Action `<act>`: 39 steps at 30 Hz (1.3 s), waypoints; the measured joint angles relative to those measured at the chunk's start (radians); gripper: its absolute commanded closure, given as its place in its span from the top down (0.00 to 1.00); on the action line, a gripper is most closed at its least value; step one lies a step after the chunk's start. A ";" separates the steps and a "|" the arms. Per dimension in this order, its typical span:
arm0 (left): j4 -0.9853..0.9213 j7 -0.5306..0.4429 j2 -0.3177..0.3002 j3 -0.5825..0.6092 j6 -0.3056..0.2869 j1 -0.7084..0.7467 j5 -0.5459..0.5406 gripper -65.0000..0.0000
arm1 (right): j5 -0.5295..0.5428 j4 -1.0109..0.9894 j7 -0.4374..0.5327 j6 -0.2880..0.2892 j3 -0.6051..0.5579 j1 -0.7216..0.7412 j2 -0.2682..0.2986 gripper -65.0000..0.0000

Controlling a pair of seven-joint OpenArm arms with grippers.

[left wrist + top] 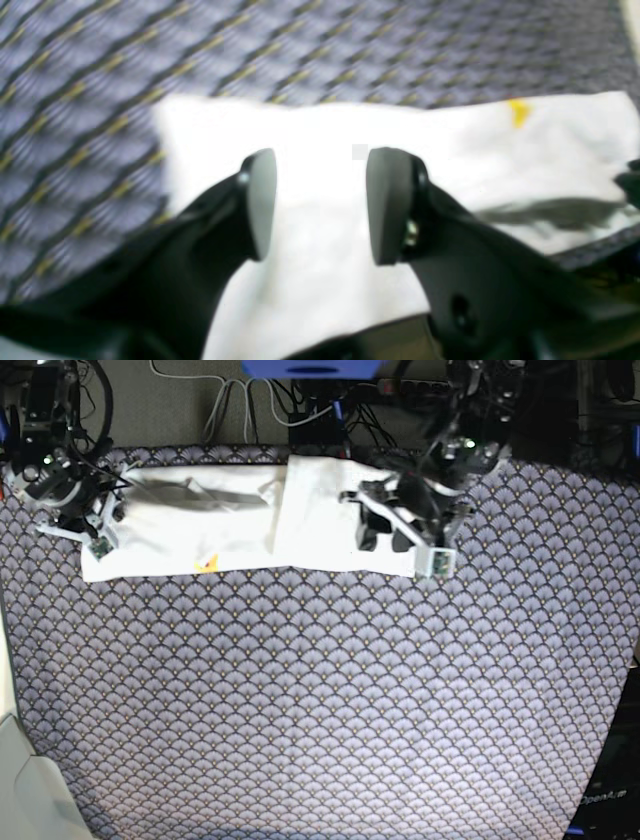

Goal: Fold the T-shirt properly

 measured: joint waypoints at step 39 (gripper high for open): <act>-0.062 -0.014 -0.045 -0.124 -0.004 0.014 -0.113 0.59 | 0.008 -0.193 -0.046 0.000 0.076 0.150 0.009 0.47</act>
